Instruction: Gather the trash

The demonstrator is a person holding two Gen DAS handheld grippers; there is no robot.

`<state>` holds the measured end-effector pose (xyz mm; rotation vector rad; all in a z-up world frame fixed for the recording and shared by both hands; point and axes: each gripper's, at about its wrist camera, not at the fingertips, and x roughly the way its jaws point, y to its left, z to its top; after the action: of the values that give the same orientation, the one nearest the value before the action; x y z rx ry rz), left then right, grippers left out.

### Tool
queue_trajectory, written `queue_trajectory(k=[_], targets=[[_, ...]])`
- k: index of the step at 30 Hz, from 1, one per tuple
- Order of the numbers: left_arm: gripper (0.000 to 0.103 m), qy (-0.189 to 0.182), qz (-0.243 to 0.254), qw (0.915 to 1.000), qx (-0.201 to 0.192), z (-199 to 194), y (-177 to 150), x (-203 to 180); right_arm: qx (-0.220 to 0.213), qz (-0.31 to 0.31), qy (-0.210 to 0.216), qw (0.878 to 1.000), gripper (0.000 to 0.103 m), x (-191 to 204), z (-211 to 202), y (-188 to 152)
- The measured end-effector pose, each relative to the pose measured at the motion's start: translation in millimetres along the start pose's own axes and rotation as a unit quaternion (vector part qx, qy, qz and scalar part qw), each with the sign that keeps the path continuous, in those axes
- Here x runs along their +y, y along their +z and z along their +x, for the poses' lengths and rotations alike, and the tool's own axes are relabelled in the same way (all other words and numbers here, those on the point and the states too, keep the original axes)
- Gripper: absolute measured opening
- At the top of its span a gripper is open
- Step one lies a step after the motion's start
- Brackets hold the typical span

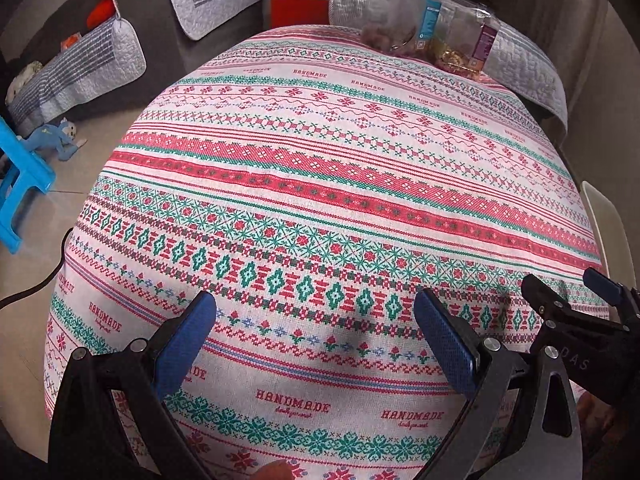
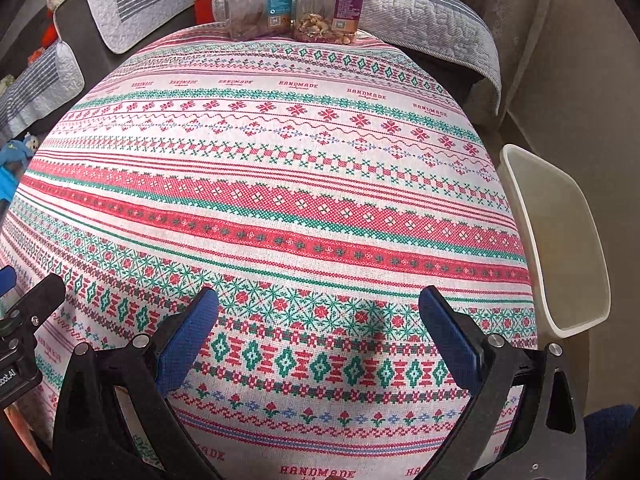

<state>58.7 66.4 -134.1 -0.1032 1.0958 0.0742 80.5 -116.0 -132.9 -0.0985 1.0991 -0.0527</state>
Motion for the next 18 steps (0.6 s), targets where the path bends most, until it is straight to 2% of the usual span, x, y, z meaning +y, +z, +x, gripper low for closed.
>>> queue_trajectory(k=[2,6,8,12,18], targets=[[0.096,-0.015,0.000,0.9999,0.007,9.4,-0.3,-7.8,-0.004,0.013,-0.003,1.000,0.096,-3.4,3.6,-0.1],[0.096,-0.014,0.043,0.9988,-0.018,-4.6,5.8,-38.5,-0.044,0.021,-0.037,0.998,0.096,-15.8,-19.6,5.8],[0.096,-0.026,0.042,0.9984,-0.028,-13.6,12.3,-47.7,-0.056,0.033,-0.056,0.996,0.096,-31.0,-29.9,8.9],[0.096,-0.049,0.046,0.9973,-0.031,-24.2,21.1,-65.1,-0.064,0.073,-0.063,0.993,0.096,-62.5,-44.6,7.6],[0.096,-0.052,0.060,0.9963,-0.035,-30.4,26.6,-86.0,-0.070,0.095,-0.064,0.991,0.096,-84.8,-52.7,4.7]])
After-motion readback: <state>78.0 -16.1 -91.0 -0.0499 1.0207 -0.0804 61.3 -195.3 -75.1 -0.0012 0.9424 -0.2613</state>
